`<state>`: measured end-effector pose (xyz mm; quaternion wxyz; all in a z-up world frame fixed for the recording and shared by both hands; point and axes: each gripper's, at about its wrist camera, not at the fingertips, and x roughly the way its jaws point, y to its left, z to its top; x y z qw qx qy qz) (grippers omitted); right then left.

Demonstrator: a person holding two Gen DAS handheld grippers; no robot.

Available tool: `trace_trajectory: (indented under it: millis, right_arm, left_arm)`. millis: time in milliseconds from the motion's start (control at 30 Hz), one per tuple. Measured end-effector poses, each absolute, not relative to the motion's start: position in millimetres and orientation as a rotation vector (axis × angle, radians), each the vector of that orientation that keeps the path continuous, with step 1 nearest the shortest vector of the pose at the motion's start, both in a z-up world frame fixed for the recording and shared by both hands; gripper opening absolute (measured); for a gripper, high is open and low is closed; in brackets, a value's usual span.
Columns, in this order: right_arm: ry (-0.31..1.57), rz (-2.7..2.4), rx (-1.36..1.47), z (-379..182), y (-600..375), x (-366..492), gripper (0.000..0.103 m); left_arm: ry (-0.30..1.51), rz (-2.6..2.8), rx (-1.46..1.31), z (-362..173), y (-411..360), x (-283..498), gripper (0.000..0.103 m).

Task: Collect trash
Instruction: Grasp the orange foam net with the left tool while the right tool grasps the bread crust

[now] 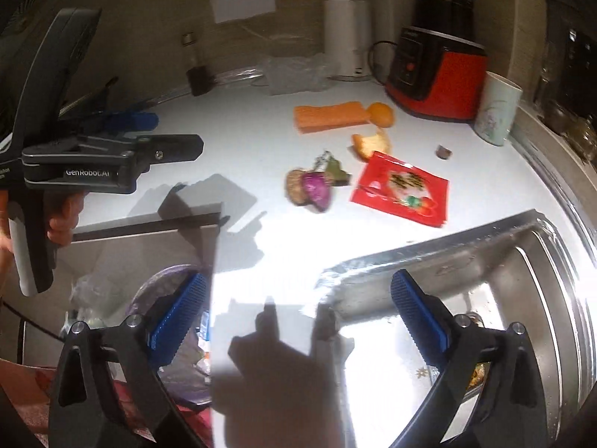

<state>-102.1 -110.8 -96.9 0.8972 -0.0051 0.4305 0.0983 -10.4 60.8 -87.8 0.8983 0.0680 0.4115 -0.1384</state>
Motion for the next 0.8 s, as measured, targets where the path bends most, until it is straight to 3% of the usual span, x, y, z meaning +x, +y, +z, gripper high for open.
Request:
trace_trajectory:
  millis: [233,467,800]
  right_arm:
    - [0.859,0.092,0.061,-96.8,-174.2,-75.6,0.099]
    - [0.856,0.039,0.128,-104.2,-207.9,-39.8,0.099]
    - [0.884,0.022,0.141,-118.9,-212.8,-8.0,0.099]
  left_arm:
    - [0.948,-0.229,0.030,-105.5,52.9,95.7,0.095]
    - [0.987,-0.208,0.127,-137.3,37.8,186.4,0.095]
    - [1.013,-0.192,0.215,-174.6,28.7,231.0,0.095]
